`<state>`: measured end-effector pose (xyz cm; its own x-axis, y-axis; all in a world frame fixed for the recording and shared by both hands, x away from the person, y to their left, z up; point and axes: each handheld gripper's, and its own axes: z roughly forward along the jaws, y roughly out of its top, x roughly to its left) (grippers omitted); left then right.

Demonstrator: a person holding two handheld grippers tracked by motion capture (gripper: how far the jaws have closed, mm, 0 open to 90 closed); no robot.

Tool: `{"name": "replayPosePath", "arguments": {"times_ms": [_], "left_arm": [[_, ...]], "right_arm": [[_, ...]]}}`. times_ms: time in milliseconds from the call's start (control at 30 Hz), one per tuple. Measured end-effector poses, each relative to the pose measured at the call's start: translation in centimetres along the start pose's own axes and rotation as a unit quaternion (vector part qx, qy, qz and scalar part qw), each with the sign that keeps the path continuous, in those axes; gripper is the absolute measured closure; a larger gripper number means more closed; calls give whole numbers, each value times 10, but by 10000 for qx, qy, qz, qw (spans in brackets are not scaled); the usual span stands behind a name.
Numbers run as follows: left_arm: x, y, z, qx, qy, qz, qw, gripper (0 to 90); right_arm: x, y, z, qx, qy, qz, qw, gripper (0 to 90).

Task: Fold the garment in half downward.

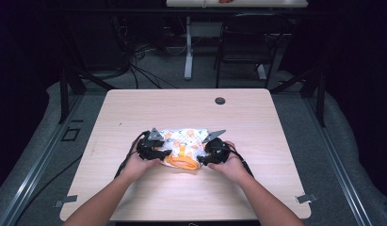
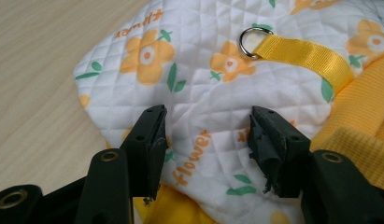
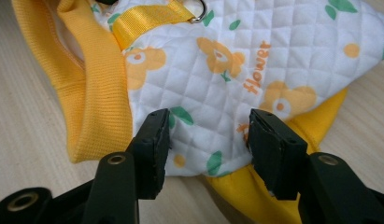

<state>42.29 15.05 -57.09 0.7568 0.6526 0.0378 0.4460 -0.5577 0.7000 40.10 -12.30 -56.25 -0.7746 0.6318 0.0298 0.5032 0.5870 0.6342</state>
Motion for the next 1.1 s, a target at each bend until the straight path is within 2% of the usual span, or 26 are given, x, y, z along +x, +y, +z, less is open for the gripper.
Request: {"name": "replayPosePath", "arguments": {"times_ms": [200,333,433,533,633,767,867,1033,1100], "left_arm": [[10,5,7,-24,22,-132,9999,470],[7,8,3,-68,57,-56,9999,483],[1,11,-9,-179,-169,-2,9997,472],[-4,10,-15,-199,-246,82,9995,453],[-15,4,-24,-241,-352,255,9988,436],[-21,-3,-29,-220,-380,380,9983,420],[-23,-9,-33,-263,-459,353,9980,411],[-26,-18,-43,-369,-364,312,9982,408],[-27,-21,-48,-343,-345,290,9984,461]], "right_arm": [[-8,5,5,-65,-74,114,9999,479],[-8,6,4,-82,-95,160,9998,478],[-3,7,0,-112,-108,68,9999,474],[-2,7,-3,-118,-120,51,9998,469],[1,7,-9,-126,-83,28,9999,461],[4,5,-13,-122,-63,-2,9999,459],[5,3,-16,-147,-65,2,9999,459],[7,-2,-24,-177,-66,13,9998,459],[8,-4,-29,-197,-63,42,9998,460]]}}
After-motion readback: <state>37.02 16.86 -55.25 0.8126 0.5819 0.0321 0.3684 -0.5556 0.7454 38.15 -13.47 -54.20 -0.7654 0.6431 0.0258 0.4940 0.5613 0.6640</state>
